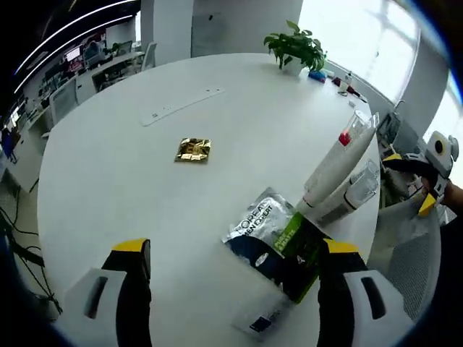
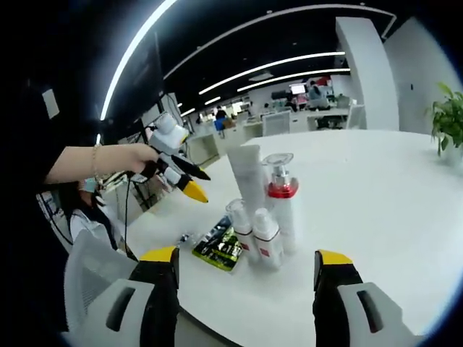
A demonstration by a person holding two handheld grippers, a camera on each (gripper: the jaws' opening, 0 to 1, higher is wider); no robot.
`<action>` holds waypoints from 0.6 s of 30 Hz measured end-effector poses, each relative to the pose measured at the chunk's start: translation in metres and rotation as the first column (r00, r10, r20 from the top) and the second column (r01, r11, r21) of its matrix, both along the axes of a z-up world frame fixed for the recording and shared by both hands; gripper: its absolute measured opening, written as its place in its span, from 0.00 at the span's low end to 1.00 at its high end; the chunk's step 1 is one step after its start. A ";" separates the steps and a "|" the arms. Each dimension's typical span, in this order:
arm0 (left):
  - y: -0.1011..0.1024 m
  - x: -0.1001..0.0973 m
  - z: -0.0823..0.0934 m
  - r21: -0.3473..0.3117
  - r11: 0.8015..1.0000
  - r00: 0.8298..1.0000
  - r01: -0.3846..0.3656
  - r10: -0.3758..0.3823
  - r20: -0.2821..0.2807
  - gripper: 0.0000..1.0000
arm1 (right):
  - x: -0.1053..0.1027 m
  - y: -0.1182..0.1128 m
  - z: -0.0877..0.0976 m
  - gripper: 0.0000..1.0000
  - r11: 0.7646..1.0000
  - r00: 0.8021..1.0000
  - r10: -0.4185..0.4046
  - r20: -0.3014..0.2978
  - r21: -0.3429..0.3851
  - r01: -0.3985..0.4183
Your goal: Arrange the skincare products in the storage area until every visible bottle or jar stands upright without overlapping.
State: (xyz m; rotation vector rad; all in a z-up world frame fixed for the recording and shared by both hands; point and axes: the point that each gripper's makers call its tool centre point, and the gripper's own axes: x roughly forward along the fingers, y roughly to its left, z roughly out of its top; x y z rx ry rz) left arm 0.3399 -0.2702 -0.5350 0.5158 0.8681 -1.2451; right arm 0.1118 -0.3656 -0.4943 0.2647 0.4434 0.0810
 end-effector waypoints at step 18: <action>-0.035 0.028 -0.010 0.045 0.999 1.000 0.020 -0.021 0.012 0.88 | 0.000 0.006 -0.006 0.78 1.000 0.999 0.027 -0.038 0.014 -0.026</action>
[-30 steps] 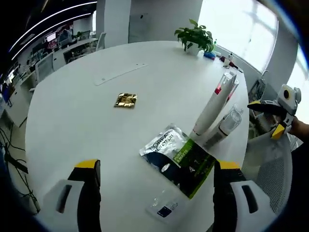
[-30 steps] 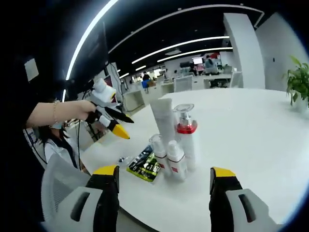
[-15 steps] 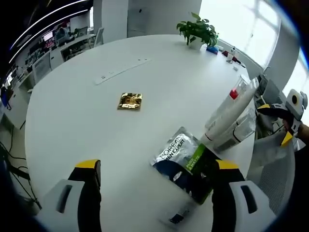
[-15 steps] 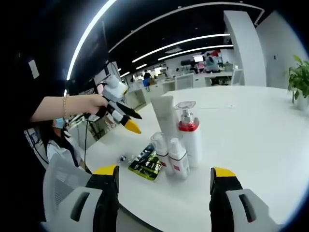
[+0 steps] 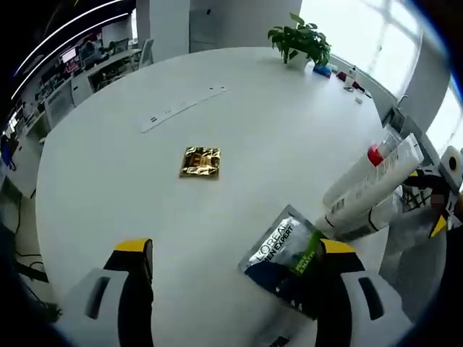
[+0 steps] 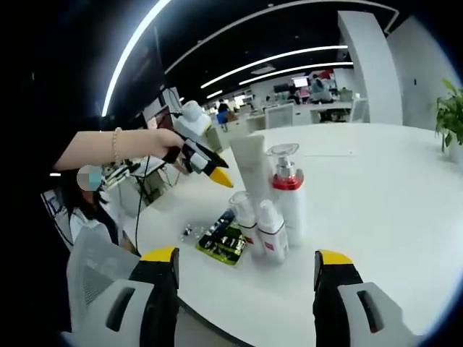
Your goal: Arrange the skincare products in the storage area until every visible bottle or jar stands upright without overlapping.
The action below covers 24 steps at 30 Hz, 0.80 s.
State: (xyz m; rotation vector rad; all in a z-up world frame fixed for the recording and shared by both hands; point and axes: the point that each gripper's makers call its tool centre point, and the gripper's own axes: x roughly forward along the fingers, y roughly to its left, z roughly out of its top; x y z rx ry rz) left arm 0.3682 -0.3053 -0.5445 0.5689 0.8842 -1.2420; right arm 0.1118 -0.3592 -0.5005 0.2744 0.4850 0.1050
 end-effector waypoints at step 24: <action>-0.034 0.033 -0.038 0.124 0.990 0.998 0.064 -0.065 0.010 0.90 | -0.001 0.008 -0.009 0.82 0.998 0.998 0.044 -0.052 -0.039 -0.046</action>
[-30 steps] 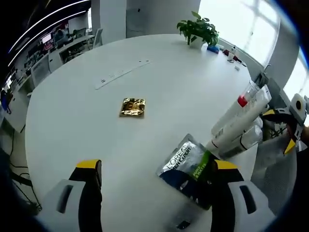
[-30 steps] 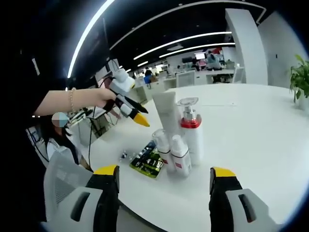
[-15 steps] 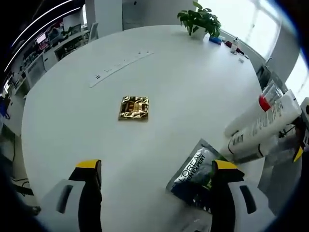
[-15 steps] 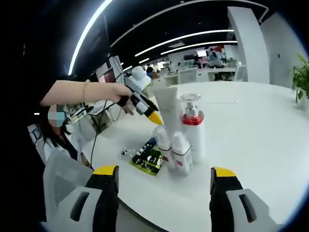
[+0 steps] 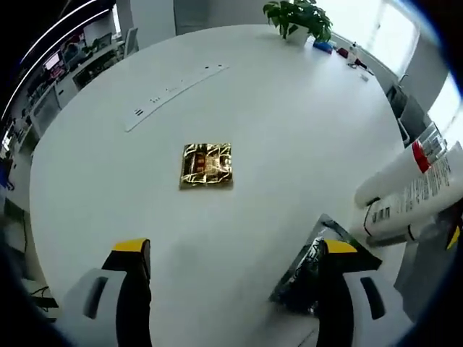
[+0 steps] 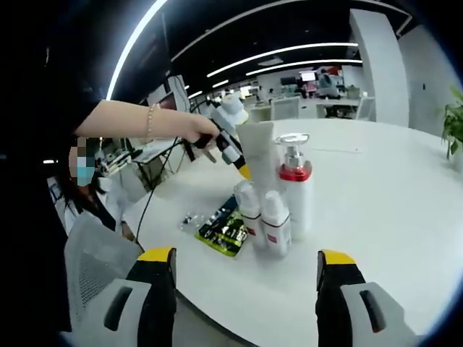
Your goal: Arrange the skincare products in the storage area until every visible bottle or jar stands upright without overlapping.
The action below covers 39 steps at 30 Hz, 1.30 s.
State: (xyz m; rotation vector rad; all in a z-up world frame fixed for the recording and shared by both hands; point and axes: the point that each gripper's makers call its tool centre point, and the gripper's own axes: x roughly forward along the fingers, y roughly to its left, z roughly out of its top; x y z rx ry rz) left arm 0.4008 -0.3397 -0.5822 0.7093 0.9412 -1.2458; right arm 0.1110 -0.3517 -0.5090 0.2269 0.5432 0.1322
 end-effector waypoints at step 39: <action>-0.067 0.041 -0.025 -0.014 0.999 0.999 -0.039 0.039 -0.007 0.59 | -0.002 0.001 -0.009 0.83 1.000 0.999 0.003 -0.043 0.021 -0.002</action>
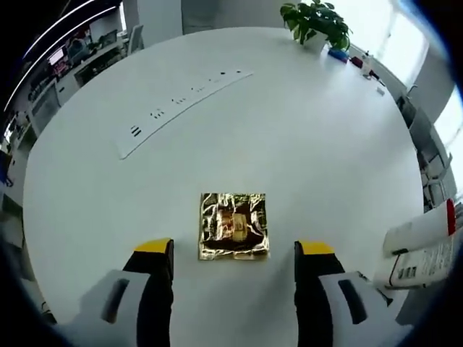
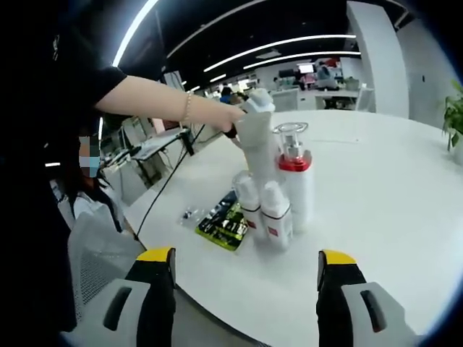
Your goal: Arrange the skincare products in the storage area until every visible bottle or jar stands upright without overlapping.
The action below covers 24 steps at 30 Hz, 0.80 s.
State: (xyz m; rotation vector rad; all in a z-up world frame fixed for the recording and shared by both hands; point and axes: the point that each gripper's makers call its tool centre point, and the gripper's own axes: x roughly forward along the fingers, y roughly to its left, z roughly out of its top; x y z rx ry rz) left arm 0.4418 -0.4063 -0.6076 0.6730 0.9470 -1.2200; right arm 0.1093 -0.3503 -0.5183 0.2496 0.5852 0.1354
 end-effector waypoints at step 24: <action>-0.008 0.000 -0.003 0.018 0.998 0.997 0.061 -0.061 0.052 0.42 | -0.001 0.002 -0.005 0.81 1.000 1.000 0.016 -0.027 -0.011 -0.016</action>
